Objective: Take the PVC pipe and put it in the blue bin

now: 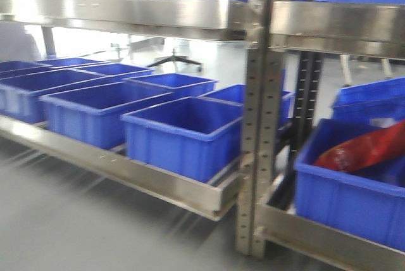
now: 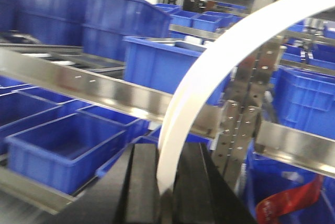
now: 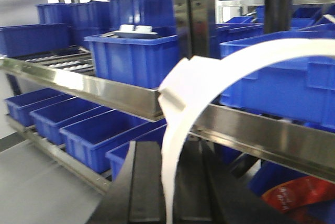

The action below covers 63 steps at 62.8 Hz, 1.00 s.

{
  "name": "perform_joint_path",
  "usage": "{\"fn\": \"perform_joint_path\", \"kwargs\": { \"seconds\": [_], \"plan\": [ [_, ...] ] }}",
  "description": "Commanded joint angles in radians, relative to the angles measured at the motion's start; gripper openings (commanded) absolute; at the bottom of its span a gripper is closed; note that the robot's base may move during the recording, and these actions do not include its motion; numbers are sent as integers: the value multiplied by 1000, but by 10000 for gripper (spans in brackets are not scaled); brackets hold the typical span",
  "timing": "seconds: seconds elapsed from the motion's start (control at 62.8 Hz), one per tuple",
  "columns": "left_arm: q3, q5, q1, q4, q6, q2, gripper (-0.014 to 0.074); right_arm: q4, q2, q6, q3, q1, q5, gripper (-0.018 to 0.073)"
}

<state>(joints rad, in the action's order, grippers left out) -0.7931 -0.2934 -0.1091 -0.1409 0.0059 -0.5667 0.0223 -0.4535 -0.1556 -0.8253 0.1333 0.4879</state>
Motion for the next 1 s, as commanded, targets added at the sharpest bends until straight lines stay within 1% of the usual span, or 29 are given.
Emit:
{"fn": "perform_joint_path", "kwargs": {
  "seconds": [0.0, 0.987],
  "plan": [
    [1, 28, -4, -7, -6, 3, -111, -12, 6, 5, 1, 1, -26, -162],
    [1, 28, -4, -7, -6, 3, -111, -12, 6, 5, 1, 1, -26, -162]
  ]
}}
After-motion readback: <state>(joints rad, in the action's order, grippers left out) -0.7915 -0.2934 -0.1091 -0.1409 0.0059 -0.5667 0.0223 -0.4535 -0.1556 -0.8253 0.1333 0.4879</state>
